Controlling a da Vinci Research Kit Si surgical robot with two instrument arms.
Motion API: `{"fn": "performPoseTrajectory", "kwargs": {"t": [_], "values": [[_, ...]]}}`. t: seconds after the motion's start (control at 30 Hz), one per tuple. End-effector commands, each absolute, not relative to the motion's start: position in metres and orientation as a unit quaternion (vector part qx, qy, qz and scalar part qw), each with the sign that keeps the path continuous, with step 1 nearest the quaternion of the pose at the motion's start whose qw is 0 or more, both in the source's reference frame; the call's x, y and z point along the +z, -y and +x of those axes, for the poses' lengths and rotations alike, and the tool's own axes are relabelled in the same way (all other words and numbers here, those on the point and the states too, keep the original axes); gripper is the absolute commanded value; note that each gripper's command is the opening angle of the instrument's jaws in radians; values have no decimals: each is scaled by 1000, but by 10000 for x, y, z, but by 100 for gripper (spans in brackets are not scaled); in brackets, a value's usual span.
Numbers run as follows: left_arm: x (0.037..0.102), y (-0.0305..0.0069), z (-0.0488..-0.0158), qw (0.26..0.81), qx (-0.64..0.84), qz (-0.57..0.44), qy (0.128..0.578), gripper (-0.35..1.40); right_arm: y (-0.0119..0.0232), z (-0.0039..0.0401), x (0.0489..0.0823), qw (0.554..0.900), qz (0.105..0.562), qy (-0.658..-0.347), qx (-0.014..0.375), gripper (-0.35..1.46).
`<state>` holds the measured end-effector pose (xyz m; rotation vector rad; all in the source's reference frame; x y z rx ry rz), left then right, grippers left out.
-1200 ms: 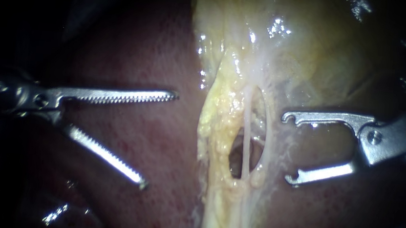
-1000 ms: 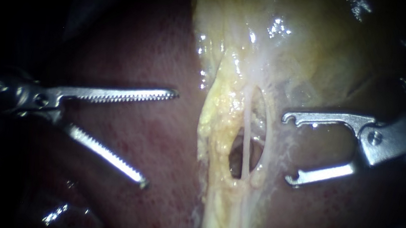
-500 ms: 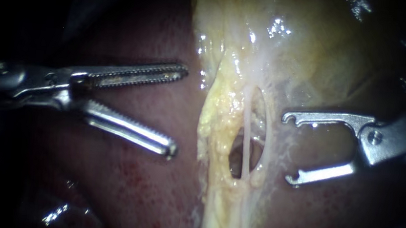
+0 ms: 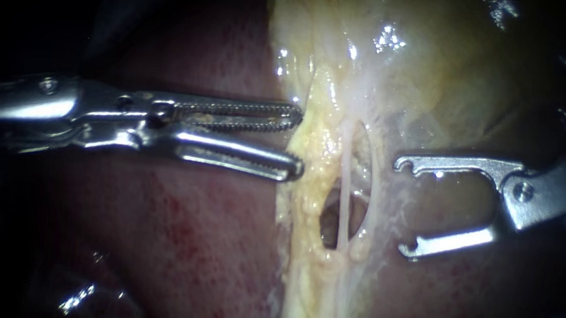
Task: Grabbing gallbladder
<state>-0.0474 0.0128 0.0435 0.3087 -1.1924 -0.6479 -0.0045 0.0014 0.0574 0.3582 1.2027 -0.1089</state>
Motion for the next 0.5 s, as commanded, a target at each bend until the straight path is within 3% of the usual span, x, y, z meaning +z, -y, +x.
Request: {"fn": "performPoseTrajectory", "kwargs": {"t": [0.03,0.33,0.43,0.5], "values": [[436,-130,-476,768,-299,141,549,29,-14,-45,574,808,168,-562,-51,60],[451,-140,-479,770,-306,139,542,24,-13,-46,574,808,169,-562,-49,60],[455,-142,-479,772,-308,141,538,15,-13,-46,574,808,169,-562,-49,60],[458,-141,-479,772,-310,141,536,-3,-13,-46,574,808,169,-562,-49,60]]}}
